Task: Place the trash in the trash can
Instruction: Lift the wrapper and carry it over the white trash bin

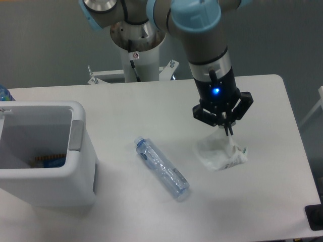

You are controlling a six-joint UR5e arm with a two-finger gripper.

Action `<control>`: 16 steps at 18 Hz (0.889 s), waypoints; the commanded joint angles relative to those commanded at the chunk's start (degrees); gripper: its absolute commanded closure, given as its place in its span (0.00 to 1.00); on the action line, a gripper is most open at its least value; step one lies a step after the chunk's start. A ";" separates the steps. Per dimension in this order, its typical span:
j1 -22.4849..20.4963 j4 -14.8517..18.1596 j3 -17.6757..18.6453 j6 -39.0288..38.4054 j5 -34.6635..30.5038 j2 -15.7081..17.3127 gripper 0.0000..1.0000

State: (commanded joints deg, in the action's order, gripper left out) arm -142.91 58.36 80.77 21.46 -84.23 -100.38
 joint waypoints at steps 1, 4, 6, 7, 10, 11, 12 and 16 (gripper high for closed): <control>0.17 0.00 0.09 -1.40 2.64 0.44 0.96; 0.88 0.00 0.62 -6.24 10.11 1.94 0.96; 2.54 0.09 0.70 -9.66 14.33 2.20 0.96; 3.94 0.09 0.88 -11.42 15.57 2.38 0.96; 8.07 0.00 2.72 -14.16 16.72 3.26 0.96; 9.48 0.09 2.90 -14.25 16.81 3.26 0.96; 11.15 0.09 3.08 -14.25 16.81 3.35 0.96; 15.38 0.26 3.52 -16.01 17.78 3.35 0.96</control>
State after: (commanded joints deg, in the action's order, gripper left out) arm -127.54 58.62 84.29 5.45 -66.45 -97.03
